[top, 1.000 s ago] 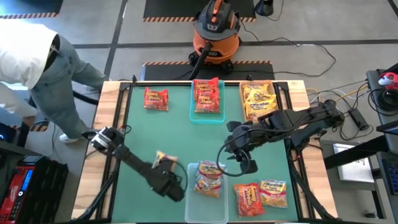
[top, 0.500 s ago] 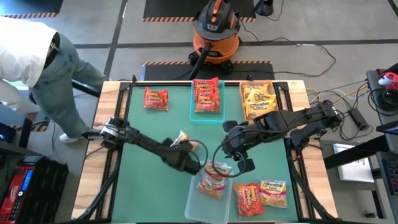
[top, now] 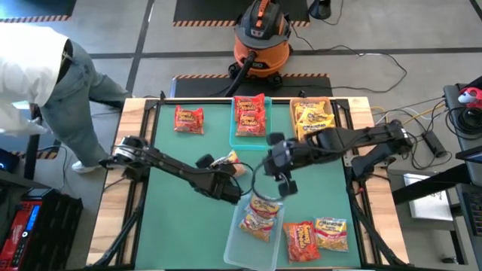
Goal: Sort Maruchan noodles
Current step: Put the blue noodle pack into the transparent bin
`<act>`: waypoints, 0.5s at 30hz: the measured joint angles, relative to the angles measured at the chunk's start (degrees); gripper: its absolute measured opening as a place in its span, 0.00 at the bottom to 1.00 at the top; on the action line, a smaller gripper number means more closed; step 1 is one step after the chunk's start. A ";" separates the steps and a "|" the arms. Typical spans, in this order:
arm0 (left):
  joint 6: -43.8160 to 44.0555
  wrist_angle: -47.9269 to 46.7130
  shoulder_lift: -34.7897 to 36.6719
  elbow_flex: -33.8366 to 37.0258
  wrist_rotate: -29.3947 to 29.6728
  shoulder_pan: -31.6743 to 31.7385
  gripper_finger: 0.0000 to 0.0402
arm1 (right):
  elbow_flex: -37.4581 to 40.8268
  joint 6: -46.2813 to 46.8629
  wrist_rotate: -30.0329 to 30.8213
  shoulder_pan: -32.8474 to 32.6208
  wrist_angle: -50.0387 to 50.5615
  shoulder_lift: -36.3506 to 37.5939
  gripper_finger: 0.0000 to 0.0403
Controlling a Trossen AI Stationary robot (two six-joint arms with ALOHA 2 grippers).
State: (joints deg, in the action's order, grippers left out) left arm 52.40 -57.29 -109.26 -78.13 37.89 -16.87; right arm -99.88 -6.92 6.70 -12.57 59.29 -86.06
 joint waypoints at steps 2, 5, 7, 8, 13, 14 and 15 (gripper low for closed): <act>8.15 -0.15 1.22 -0.02 -5.87 0.68 0.09 | 0.12 1.04 -0.01 2.09 -2.11 0.00 0.33; 19.57 -0.10 1.39 0.00 -11.01 2.07 0.09 | 0.48 2.45 -0.03 5.54 -4.91 -0.31 0.33; 25.96 0.38 1.34 0.00 -11.41 3.27 0.09 | 1.14 2.65 0.00 8.00 -6.02 -0.33 0.33; 28.69 1.16 1.33 0.00 -11.43 3.96 0.09 | 1.67 2.68 0.00 9.17 -6.91 -0.42 0.33; 31.07 7.15 1.18 0.08 -13.54 7.83 0.09 | 3.91 6.71 0.00 14.60 -7.71 -1.04 0.33; 31.10 8.52 1.18 0.17 -14.12 8.48 0.09 | 4.28 7.59 -0.01 15.53 -7.70 -1.14 0.33; 31.09 9.56 1.18 0.22 -14.44 9.10 0.09 | 4.64 8.30 0.00 16.31 -7.40 -1.23 0.33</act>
State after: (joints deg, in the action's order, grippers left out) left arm 83.50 -47.73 -108.07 -77.90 23.45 -7.77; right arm -95.24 1.38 6.70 3.74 51.89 -87.29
